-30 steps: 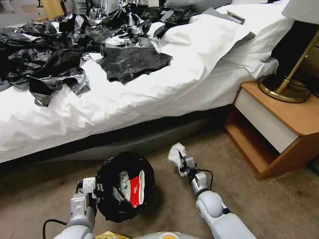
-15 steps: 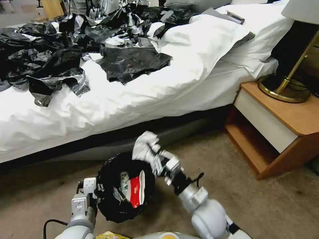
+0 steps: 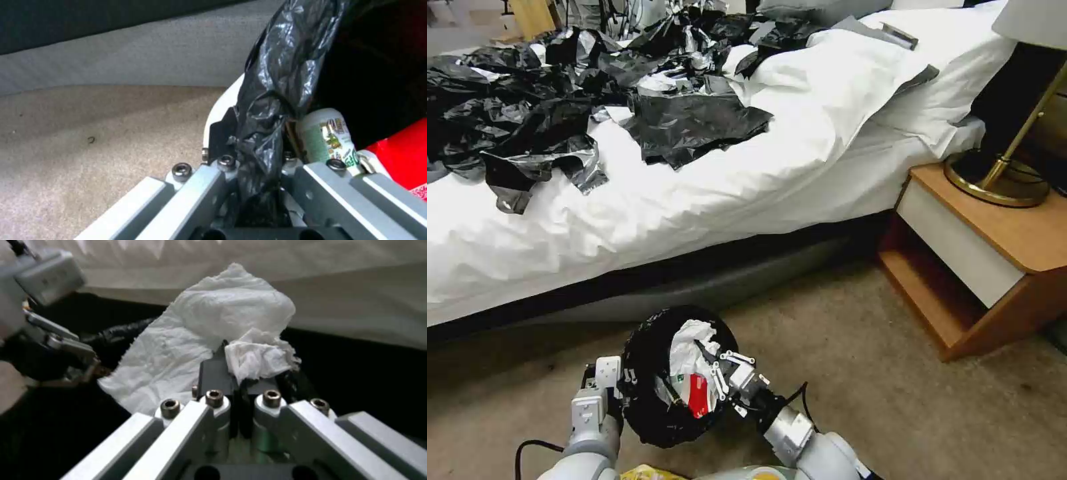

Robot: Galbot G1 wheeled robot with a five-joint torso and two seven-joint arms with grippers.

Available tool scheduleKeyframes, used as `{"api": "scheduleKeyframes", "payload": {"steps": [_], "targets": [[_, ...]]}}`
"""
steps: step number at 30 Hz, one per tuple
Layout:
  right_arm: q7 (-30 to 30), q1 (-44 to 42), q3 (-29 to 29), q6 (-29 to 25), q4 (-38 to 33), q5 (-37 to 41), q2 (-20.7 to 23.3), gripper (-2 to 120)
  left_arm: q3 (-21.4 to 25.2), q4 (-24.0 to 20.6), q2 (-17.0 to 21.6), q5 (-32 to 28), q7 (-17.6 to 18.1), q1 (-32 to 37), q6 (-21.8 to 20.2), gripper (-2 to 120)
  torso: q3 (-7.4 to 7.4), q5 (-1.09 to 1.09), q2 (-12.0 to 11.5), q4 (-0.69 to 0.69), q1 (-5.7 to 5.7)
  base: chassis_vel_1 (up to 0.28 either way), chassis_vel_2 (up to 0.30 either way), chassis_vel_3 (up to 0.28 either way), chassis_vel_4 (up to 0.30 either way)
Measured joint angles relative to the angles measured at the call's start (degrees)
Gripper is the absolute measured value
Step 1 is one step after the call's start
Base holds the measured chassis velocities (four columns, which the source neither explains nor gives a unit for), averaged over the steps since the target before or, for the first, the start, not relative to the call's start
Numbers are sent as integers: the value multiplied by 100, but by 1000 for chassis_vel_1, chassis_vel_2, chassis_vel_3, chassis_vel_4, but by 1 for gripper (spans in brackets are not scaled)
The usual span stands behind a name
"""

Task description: Pick up the trash bin, then pick up the garbage from the floor and place it into the trash bin.

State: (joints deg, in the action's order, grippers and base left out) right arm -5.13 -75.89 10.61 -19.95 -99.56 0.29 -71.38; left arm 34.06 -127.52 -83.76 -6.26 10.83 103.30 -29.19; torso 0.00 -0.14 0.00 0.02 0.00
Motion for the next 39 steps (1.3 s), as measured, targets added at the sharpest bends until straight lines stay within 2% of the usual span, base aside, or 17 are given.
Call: {"api": "scheduleKeyframes", "payload": {"steps": [3,5,6,10,12,14,15,17,19,20,23,27,29,39], "targets": [[52,136,65,69,216,-19,-89,3,-19,-1,-7,9,-1,2,-1,0,0,4,0,-1,0,0,0,0,0],[72,195,145,104,285,-17,-102,10,-25,-2,-13,17,-1,2,-1,0,0,4,0,-1,0,0,0,0,0],[102,288,232,163,380,-15,-125,18,-39,-2,-18,25,-1,3,-1,0,0,5,0,-3,0,0,0,0,0],[141,369,316,232,415,-9,-130,26,-47,-2,-24,32,-3,0,-1,0,0,8,0,-3,0,0,0,0,0],[179,443,413,307,416,25,-112,37,-66,-2,-30,43,-4,-2,-1,0,0,15,0,-2,0,0,0,0,0],[185,468,449,335,406,35,-91,39,-72,-2,-32,49,-4,-4,-2,0,1,21,0,-1,0,0,0,0,0],[188,504,498,372,373,53,-63,49,-84,-2,-34,55,-4,-8,-4,0,1,26,0,-1,0,0,0,0,0],[191,522,518,385,354,64,-53,52,-90,-2,-35,58,-4,-9,-4,0,1,27,0,-1,0,0,0,0,0],[204,576,585,421,325,93,-22,62,-97,-9,-40,66,-4,-9,-6,0,1,27,0,-2,0,0,0,0,0],[204,576,585,421,325,93,-22,62,-97,-9,-40,66,-4,-9,-6,0,1,27,0,-2,0,0,0,0,0],[206,609,629,445,307,108,5,80,-99,-28,-43,67,-5,-4,-11,0,1,20,0,-2,0,0,0,0,0],[206,611,631,451,300,108,6,88,-92,-30,-44,67,-5,-2,-11,0,1,18,0,-2,0,0,0,0,0],[206,597,626,454,282,102,8,98,-91,-30,-49,69,-5,-2,-11,0,0,16,0,-2,0,0,0,0,0],[195,479,505,427,10,75,138,100,-82,-20,-45,68,-6,-15,-12,0,1,17,0,-3,0,0,0,0,0]]}}
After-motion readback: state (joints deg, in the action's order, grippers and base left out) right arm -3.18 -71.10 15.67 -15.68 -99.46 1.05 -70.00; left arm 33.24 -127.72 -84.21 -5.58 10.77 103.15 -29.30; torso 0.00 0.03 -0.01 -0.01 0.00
